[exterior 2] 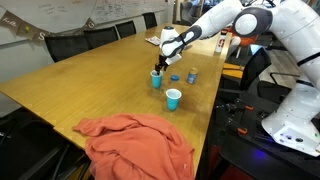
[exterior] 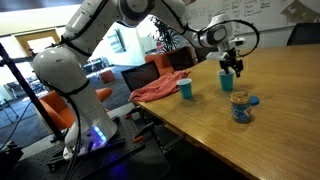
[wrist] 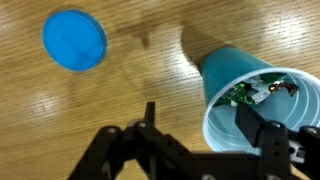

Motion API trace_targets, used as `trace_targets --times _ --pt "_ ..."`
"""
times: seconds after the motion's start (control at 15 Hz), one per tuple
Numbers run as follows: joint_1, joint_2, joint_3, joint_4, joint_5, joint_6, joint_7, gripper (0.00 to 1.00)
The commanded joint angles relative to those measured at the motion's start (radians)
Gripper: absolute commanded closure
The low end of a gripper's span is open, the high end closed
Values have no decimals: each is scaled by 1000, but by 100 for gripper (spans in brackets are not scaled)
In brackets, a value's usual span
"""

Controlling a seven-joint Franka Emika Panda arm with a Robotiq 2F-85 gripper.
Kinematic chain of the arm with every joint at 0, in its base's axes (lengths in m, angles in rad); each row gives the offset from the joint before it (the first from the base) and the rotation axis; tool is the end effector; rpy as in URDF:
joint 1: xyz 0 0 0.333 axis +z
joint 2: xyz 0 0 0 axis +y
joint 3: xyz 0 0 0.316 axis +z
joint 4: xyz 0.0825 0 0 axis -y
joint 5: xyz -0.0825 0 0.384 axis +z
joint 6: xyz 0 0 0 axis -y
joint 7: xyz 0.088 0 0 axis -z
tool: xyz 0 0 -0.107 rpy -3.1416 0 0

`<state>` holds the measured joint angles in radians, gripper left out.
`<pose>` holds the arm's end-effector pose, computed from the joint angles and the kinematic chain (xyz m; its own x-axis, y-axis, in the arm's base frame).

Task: Pour the sweets out of one cup into the other

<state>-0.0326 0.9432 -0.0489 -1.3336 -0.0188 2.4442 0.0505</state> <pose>0.7528 -0.0525 0.1751 0.9815 -0.0897 0.1689 -0.0987 -0.9941 0.0454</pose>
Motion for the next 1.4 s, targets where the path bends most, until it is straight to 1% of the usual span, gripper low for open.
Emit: trace_targets --times 0.0,0.33,0.4,0.47,0.67,0.8,0.93,1.13,1.27,1.33 --pt "10 37 -8 68 3 -42 28 48" --pt "16 50 -6 89 1 -46 24 88" --pt "18 50 -6 90 1 -46 24 95" --pt "19 50 -6 93 0 -47 23 100" --pt "23 39 -1 91 1 -55 16 100" --pt "31 -1 4 58 -6 -73 0 99" --pt "53 -50 -7 14 -31 -83 -6 99" --pt "85 -143 -10 -74 -84 -76 -30 99" --pt "111 -221 -16 -154 -130 -76 -38 99" --pt "117 -271 -10 -215 -154 -70 -60 99"
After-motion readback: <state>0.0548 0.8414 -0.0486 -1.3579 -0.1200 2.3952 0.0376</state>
